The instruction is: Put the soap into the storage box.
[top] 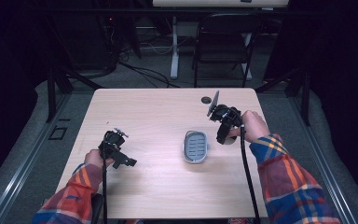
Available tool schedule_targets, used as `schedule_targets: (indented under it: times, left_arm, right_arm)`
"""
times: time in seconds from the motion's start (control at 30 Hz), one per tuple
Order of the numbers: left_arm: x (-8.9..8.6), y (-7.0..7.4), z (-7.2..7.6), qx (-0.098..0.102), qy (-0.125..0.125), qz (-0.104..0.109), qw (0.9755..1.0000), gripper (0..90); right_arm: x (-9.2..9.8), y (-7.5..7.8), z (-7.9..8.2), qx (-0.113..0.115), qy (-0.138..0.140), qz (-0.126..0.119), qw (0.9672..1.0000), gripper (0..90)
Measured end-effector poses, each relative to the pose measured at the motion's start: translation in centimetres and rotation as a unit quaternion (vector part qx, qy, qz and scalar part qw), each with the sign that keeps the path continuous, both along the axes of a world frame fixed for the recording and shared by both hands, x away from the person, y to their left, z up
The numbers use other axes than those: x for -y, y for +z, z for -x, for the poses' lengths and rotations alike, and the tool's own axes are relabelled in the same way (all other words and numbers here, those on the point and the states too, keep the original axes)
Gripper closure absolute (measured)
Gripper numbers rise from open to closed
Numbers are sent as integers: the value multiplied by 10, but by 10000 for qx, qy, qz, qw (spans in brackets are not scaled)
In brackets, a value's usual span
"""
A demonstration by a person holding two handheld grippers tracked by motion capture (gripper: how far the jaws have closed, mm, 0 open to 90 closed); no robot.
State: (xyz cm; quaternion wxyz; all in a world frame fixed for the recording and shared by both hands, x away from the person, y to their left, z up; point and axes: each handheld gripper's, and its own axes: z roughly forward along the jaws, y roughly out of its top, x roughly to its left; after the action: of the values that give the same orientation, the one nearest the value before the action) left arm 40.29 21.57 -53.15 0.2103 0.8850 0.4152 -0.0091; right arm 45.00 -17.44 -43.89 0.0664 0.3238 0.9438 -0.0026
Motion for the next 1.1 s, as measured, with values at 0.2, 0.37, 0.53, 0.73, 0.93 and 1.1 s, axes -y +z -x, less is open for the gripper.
schedule_targets:
  times: [0.2, 0.37, 0.53, 0.73, 0.93, 1.1]
  left_arm:
    - [-1, 0, 0, 1, 6, 26, 10000, 1]
    - [-1, 0, 0, -25, -2, -1, 10000, 1]
    - [-1, -1, 0, -26, -10, 4, 10000, 1]
    - [-1, 0, 1, -20, -25, 10, 10000, 1]
    - [-2, 0, 1, -5, -10, 11, 10000, 1]
    - [-1, 0, 1, -16, -18, 5, 10000, 1]
  right_arm:
    - [-7, 4, 0, 26, 19, -48, 10000, 244]
    - [-17, 8, -1, 31, 99, -15, 9999, 244]
    - [-25, 12, -2, 22, 170, -6, 9999, 244]
    - [-36, 14, -4, 42, 223, -71, 9997, 244]
    - [-46, 13, -6, 35, 308, -71, 9995, 244]
    - [-54, 10, -7, 16, 363, -102, 9993, 244]
